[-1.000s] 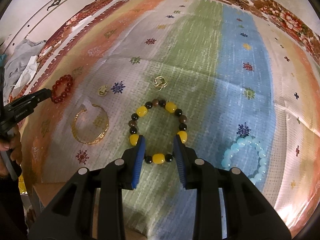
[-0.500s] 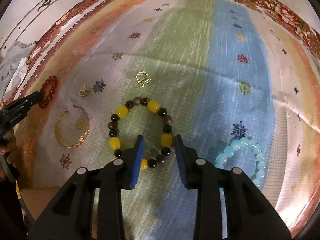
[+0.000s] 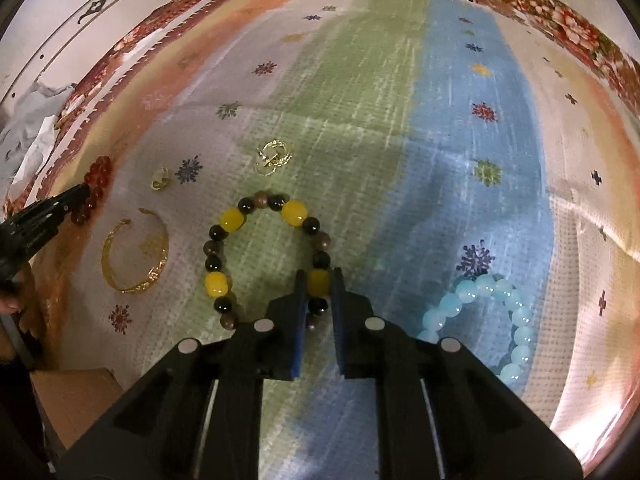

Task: Organize jewelry
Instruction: 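Close the left tool on the red bracelet while the right tool grips the yellow-black bracelet, then lift and carry both held bracelets over the silver tin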

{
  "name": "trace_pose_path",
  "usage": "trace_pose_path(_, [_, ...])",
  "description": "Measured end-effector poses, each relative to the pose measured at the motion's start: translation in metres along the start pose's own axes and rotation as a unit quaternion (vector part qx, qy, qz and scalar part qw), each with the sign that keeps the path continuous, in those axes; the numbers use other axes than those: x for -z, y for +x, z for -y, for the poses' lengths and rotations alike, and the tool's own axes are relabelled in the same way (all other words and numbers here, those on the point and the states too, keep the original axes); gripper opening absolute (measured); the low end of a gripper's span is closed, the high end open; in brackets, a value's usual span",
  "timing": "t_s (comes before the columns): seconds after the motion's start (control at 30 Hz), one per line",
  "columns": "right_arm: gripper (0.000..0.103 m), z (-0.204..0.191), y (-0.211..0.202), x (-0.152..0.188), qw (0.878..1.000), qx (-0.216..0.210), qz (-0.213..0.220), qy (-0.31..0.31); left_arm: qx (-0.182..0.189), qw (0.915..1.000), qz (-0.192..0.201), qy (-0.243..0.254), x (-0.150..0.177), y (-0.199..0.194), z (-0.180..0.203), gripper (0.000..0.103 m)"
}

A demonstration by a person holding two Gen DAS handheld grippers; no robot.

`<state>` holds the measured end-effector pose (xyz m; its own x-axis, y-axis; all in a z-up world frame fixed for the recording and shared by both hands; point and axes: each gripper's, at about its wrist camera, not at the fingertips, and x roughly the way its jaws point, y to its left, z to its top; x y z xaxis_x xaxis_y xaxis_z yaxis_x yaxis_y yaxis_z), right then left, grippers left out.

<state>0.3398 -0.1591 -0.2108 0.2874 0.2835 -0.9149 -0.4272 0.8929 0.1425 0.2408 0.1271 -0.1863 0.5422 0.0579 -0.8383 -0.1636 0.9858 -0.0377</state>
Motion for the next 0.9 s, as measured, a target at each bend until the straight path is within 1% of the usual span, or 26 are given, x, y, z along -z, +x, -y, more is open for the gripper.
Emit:
trace_pose_path(0.13, [0.013,0.001,-0.009,0.001,1.0,-0.001,0.013,0.003,0.005,1.0,0.0,-0.007,0.001,-0.006,0.0,0.013])
trace_pose_path(0.4, [0.013,-0.018,-0.051,0.002,0.998,-0.009,0.057,-0.014,0.016,0.9998,0.012,-0.007,0.003,-0.032,0.008,0.013])
trace_pose_path(0.47, [0.013,-0.024,-0.057,0.004,0.998,-0.006,0.058,-0.021,0.014,0.9997,0.021,-0.006,0.003,-0.041,0.009,0.013])
trace_pose_path(0.67, [0.013,-0.033,-0.07,0.012,0.998,-0.006,0.067,-0.021,0.03,0.999,0.033,0.001,0.005,-0.066,0.014,0.013])
trace_pose_path(0.77, [0.013,-0.039,-0.088,0.016,0.997,-0.006,0.08,-0.022,0.04,0.9984,0.04,0.006,0.007,-0.08,0.019,0.013])
trace_pose_path(0.9, [0.013,-0.049,-0.106,0.026,0.996,0.001,0.086,-0.029,0.052,0.9973,0.05,0.014,0.012,-0.099,0.027,0.013])
